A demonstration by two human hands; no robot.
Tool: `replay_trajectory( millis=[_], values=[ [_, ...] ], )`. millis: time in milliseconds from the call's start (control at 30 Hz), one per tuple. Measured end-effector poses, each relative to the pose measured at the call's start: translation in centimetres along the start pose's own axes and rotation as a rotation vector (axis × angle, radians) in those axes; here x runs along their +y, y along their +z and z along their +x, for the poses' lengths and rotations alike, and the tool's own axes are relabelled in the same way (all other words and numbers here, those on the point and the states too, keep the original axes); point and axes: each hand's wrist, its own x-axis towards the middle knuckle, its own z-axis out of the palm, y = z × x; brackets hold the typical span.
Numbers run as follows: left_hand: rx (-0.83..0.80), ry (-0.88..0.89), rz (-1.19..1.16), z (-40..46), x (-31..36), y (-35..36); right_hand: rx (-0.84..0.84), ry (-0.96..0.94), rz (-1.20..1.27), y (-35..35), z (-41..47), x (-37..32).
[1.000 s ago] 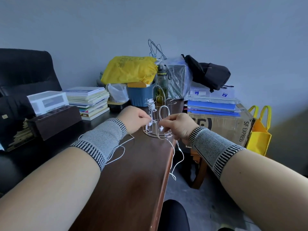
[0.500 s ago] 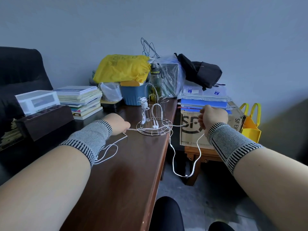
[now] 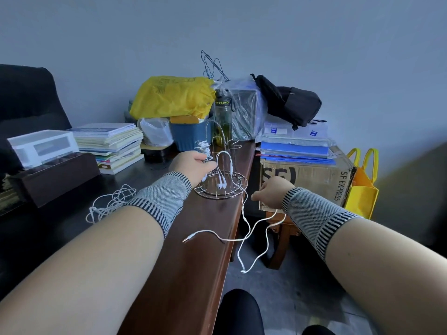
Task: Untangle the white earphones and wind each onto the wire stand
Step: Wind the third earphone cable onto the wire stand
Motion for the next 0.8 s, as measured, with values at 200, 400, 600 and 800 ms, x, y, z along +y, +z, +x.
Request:
replay_trajectory(
  millis=[200,400,600,800],
  values=[
    [0.018,-0.041,0.036,2.1,0.4,1.9,0.074,-0.109,-0.022,0.4,2.5,-2.2],
    [0.003,0.001,0.013,3.9,0.1,3.4,0.237,-0.237,0.253,1.8,5.4,-4.6],
    [-0.023,-0.006,-0.067,4.7,-0.6,3.7,0.221,-0.233,0.559,2.9,6.4,-4.4],
    [-0.193,-0.134,-0.391,4.1,0.1,3.8,0.279,-0.242,0.772,5.0,4.6,-3.6]
  ],
)
